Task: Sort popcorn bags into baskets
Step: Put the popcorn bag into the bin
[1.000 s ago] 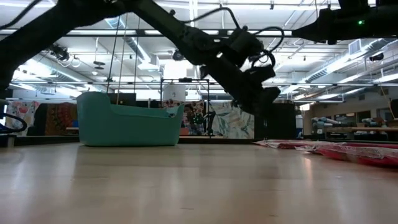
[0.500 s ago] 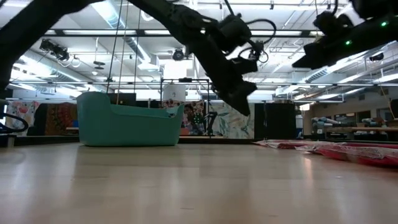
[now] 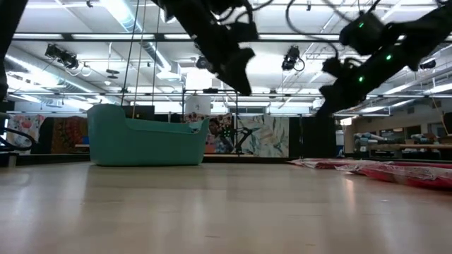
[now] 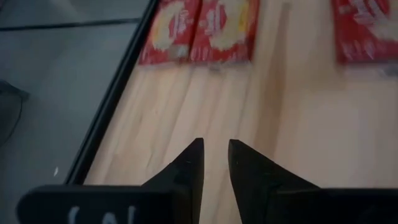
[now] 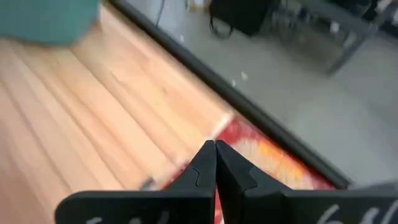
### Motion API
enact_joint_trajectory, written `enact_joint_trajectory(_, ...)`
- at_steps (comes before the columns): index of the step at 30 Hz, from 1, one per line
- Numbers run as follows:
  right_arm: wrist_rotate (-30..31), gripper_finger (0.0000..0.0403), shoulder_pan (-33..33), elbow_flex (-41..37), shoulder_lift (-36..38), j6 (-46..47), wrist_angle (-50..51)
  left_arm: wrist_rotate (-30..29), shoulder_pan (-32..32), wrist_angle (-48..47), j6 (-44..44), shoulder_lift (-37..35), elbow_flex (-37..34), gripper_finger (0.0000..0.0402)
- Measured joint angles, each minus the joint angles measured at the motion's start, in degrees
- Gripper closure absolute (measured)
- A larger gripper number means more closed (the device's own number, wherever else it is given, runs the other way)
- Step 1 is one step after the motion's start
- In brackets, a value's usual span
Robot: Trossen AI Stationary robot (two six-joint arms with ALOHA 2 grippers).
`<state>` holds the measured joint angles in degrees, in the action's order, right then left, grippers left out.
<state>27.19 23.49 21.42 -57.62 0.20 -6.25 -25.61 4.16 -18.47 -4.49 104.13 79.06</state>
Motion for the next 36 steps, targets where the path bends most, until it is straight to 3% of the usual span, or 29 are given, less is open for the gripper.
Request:
enact_joint_trajectory(6,-6.21,0.0393,5.9,2.86,-10.87,2.61,0.67,-0.3,-1.61,-4.92,2.6,-3.86,0.01,0.0324)
enact_joint_trajectory(18,-8.41,0.0395,10.38,7.44,-25.33,7.15,7.79,-3.89,-2.73,-12.14,5.4,-5.32,0.01,0.0324)
enact_joint_trajectory(22,-16.57,0.0395,9.0,9.18,-28.97,4.53,5.17,-4.21,-3.07,-12.34,5.39,-5.72,0.01,0.0324)
enact_joint_trajectory(27,-32.23,0.0395,4.71,10.24,-30.91,1.41,0.68,-4.1,-3.07,-12.46,5.37,-5.78,0.01,0.0324)
enact_joint_trajectory(32,-43.87,0.0395,-1.1,10.95,-31.44,-2.91,-0.9,0.67,-3.01,-12.75,5.35,-5.78,0.01,0.0324)
enact_joint_trajectory(34,-45.38,0.0395,-3.17,11.76,-31.21,-6.18,-1.49,2.14,-3.03,-12.75,5.34,-5.62,0.01,0.0324)
enact_joint_trajectory(36,-42.84,0.0395,-4.64,12.44,-29.8,-7.6,-1.47,2.97,-3.05,-12.82,5.33,-5.14,0.03,0.0324)
